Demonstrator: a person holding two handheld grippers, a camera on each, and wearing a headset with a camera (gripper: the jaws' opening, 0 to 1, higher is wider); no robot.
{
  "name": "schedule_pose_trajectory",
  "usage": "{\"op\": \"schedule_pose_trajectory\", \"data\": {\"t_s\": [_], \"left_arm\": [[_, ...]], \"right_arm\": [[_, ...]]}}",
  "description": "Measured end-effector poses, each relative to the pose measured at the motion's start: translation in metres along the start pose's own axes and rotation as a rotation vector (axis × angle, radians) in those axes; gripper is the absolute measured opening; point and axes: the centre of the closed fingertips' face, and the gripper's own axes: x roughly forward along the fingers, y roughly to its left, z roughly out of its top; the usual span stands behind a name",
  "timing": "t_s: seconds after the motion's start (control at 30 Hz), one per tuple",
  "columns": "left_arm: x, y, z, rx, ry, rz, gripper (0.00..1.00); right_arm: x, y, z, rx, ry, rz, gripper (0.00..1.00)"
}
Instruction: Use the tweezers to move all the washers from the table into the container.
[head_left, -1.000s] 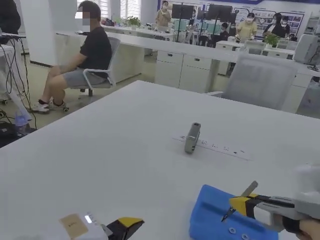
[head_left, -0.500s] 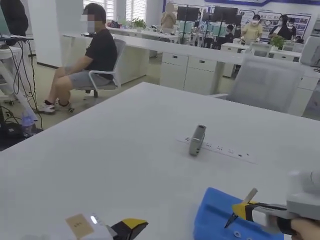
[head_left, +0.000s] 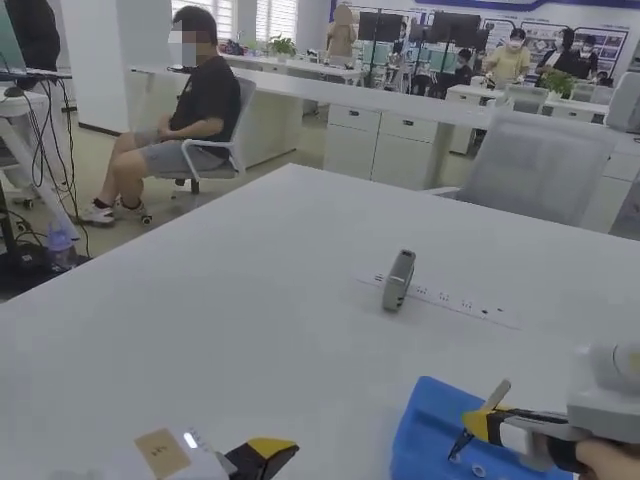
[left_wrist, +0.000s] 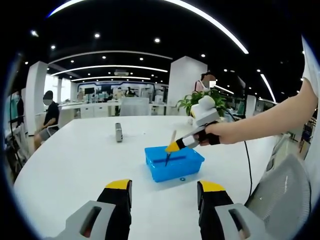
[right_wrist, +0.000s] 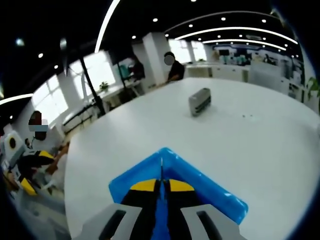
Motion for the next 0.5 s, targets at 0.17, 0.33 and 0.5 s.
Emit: {"op": "schedule_pose_trajectory", "data": {"t_s": [0.17, 0.33, 0.5], "left_arm": [[0.000, 0.000, 0.000, -0.001, -0.001, -0.001, 0.51], [0.000, -0.001, 0.000, 0.001, -0.002, -0.004, 0.51], [0.000, -0.001, 0.000, 0.003, -0.002, -0.006, 0.51]], "right_arm": [[-0.010, 0.009, 0.005, -0.006, -0.034, 0.018, 0.03], [-0.026, 0.021, 0.006, -0.013, -0.067, 0.034, 0.03], [-0.041, 0.033, 0.011, -0.004, -0.117, 0.050, 0.03]]}}
